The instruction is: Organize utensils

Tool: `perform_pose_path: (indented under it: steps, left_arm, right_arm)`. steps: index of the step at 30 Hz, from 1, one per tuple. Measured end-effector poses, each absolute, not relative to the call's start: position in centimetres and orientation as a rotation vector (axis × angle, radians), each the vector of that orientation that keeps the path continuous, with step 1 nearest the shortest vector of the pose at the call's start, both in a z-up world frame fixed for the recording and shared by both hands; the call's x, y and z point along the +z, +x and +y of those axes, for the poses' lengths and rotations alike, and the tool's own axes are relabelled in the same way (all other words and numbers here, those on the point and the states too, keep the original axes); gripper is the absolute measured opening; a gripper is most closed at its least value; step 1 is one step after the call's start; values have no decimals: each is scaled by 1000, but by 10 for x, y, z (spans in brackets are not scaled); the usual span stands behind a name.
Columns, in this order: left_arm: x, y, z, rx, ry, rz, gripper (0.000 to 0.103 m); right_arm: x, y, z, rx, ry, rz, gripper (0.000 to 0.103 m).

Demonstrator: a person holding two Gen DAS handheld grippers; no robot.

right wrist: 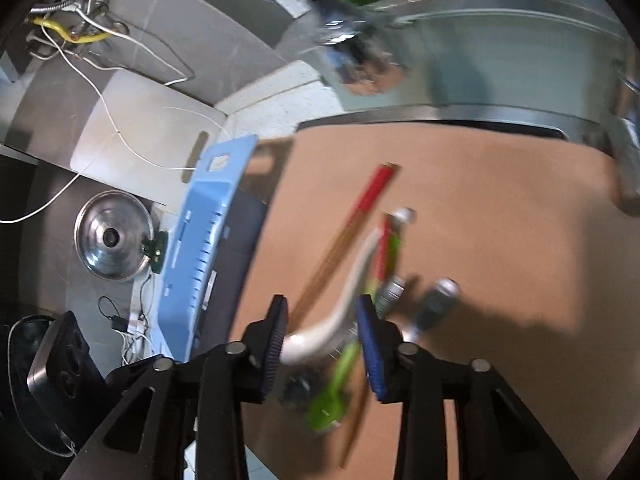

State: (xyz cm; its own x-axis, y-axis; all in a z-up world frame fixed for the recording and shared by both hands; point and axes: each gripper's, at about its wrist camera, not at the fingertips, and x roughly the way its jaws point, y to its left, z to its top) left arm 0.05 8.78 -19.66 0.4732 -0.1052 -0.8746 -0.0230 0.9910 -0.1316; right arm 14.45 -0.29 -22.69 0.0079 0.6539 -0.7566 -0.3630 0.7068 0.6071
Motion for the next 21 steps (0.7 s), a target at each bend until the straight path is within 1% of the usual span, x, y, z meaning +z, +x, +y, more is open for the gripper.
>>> perform_pose_path:
  steps: [1, 8, 18, 20, 21]
  left_arm:
    - [-198, 4, 89, -51, -122, 1084, 8]
    - [-222, 38, 95, -95, -101, 1167, 8]
    - [-246, 54, 96, -97, -54, 1221, 8]
    - [-248, 56, 95, -106, -51, 1223, 8]
    - [-249, 57, 95, -110, -53, 1223, 8]
  right_arm:
    - [-229, 146, 2, 808, 275, 1352, 24]
    - [-252, 158, 40, 720, 224, 1422, 24]
    - [-274, 169, 52, 615, 166, 1472, 24]
    - [-275, 170, 51, 599, 171, 1472, 20]
    - [-275, 170, 49, 597, 175, 1472, 20]
